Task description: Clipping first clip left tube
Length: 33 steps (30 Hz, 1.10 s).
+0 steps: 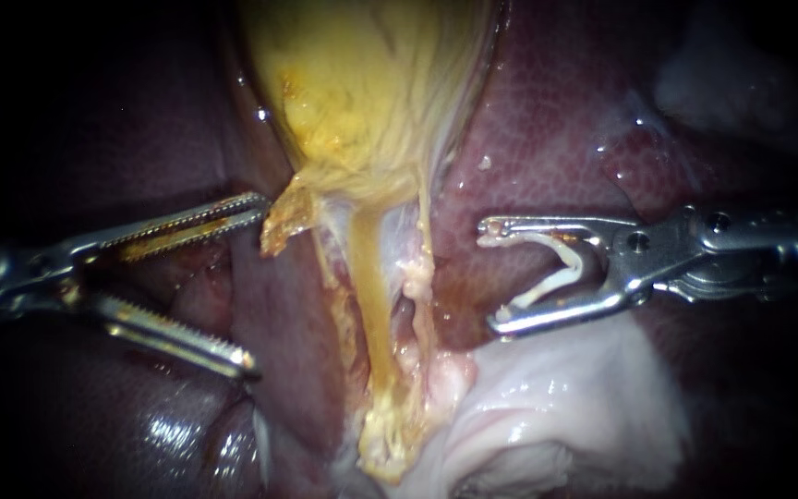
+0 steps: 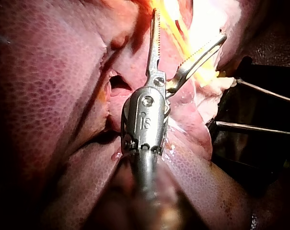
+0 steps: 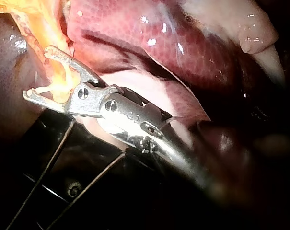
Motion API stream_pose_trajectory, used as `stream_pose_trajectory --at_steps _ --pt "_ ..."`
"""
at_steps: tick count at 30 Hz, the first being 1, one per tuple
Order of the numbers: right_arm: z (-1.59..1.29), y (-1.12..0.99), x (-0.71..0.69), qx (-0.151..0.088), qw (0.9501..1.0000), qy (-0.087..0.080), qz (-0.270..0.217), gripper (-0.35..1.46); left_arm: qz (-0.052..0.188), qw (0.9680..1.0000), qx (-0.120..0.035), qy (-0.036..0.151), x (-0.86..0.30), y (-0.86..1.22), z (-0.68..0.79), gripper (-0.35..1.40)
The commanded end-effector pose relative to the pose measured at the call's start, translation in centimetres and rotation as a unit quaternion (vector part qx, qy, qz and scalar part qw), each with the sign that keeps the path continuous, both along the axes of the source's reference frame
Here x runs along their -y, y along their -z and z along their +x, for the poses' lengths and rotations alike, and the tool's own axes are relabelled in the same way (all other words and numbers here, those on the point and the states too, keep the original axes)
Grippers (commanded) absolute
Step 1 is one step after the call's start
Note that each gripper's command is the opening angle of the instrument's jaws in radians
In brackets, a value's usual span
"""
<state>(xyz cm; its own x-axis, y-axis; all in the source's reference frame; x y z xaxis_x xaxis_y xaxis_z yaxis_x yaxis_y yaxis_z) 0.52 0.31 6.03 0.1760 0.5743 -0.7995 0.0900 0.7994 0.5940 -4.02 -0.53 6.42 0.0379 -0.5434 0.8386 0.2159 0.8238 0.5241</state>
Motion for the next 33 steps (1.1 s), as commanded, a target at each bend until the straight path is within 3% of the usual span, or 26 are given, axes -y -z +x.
stream_pose_trajectory --at_steps 1,4,7,14,21,26,28,33 --pt "0.0 0.0 0.0 0.0 1.0 0.0 0.0 0.6 0.003 1.0 0.0 0.001 0.0 0.01 0.0 0.98" --pt "0.0 0.0 0.0 0.0 1.0 0.0 0.0 0.6 0.009 0.9999 -0.003 0.008 -0.01 0.01 0.0 0.96" --pt "0.0 -0.02 -0.01 0.0 1.0 0.0 0.0 0.6 0.031 0.999 -0.011 0.03 -0.04 0.01 0.0 0.89" --pt "-0.01 -0.1 -0.01 0.002 1.0 -0.001 -0.001 0.6 0.076 0.9942 -0.023 0.073 -0.12 -0.07 -0.07 0.64" --pt "0.01 -0.12 0.0 0.002 1.0 -0.002 -0.002 0.6 0.106 0.9897 -0.022 0.094 -0.21 -0.21 -0.16 0.37" --pt "0.01 -0.12 0.0 0.002 1.0 -0.002 -0.002 0.6 0.119 0.987 -0.035 0.102 -0.27 -0.31 -0.12 -0.06" --pt "0.01 -0.12 0.0 0.002 1.0 -0.002 -0.002 0.6 0.129 0.985 -0.043 0.106 -0.29 -0.36 -0.09 -0.35" --pt "0.02 -0.12 0.01 0.002 1.0 -0.002 -0.002 0.6 0.151 0.98 -0.068 0.11 -0.31 -0.43 0.03 -0.35"
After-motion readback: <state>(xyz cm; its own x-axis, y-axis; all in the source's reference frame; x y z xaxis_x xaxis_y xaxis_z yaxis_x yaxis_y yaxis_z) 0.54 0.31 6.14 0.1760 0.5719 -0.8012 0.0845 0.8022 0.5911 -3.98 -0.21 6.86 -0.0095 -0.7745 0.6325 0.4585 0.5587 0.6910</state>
